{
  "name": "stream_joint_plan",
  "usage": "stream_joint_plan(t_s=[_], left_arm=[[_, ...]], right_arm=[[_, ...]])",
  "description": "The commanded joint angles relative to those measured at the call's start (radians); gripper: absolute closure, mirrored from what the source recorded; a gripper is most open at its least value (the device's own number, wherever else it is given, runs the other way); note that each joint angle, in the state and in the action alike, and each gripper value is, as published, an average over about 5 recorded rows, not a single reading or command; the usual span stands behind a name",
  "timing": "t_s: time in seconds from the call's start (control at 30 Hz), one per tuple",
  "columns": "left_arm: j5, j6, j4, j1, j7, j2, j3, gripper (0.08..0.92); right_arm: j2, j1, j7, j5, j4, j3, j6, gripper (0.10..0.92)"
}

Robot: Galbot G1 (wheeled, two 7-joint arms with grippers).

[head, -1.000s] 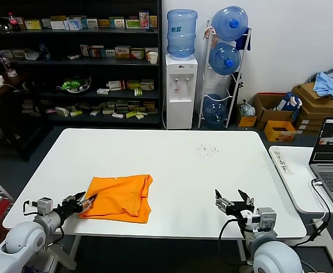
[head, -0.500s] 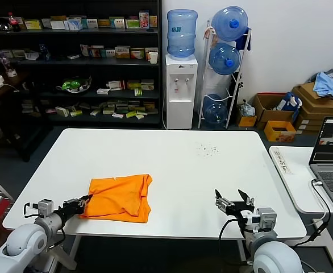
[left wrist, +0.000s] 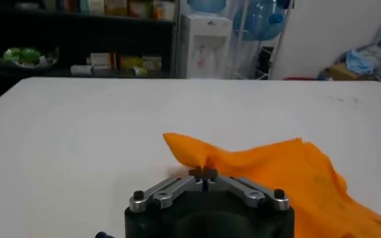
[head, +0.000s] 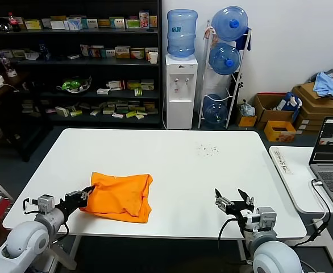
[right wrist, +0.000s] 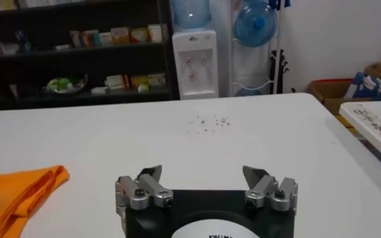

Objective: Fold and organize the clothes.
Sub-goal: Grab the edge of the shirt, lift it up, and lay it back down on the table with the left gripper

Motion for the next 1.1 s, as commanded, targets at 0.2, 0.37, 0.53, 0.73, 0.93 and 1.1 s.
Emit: stream_joint_plan(t_s=[0.2, 0.37, 0.53, 0.73, 0.93, 1.1], left_arm=[[0.167, 0.113, -0.184, 0.167, 0.002, 0.062, -0.399, 0.908], [0.194, 0.112, -0.097, 0.184, 0.026, 0.146, -0.439, 0.908], [0.22, 0.106, -0.01, 0.174, 0.042, 0.218, -0.448, 0.908], [0.22, 0.103, 0.028, 0.158, 0.051, 0.274, -0.431, 0.908], [-0.059, 0.16, -0.17, 0.182, -0.066, 0.269, -0.296, 0.908], [-0.432, 0.179, -0.348, 0.005, -0.346, 0.135, 0.025, 0.908]], right_arm=[[-0.004, 0.019, -0.005, 0.003, -0.012, -0.014, 0.004, 0.203], [-0.004, 0.033, -0.004, 0.005, -0.016, -0.027, 0.003, 0.203], [-0.006, 0.033, -0.006, 0.006, -0.017, -0.028, 0.006, 0.203], [-0.007, 0.029, -0.008, 0.007, -0.016, -0.026, 0.009, 0.203], [-0.003, 0.024, -0.004, 0.003, -0.011, -0.023, 0.005, 0.203], [0.003, 0.007, 0.003, -0.008, -0.004, -0.018, -0.001, 0.203]])
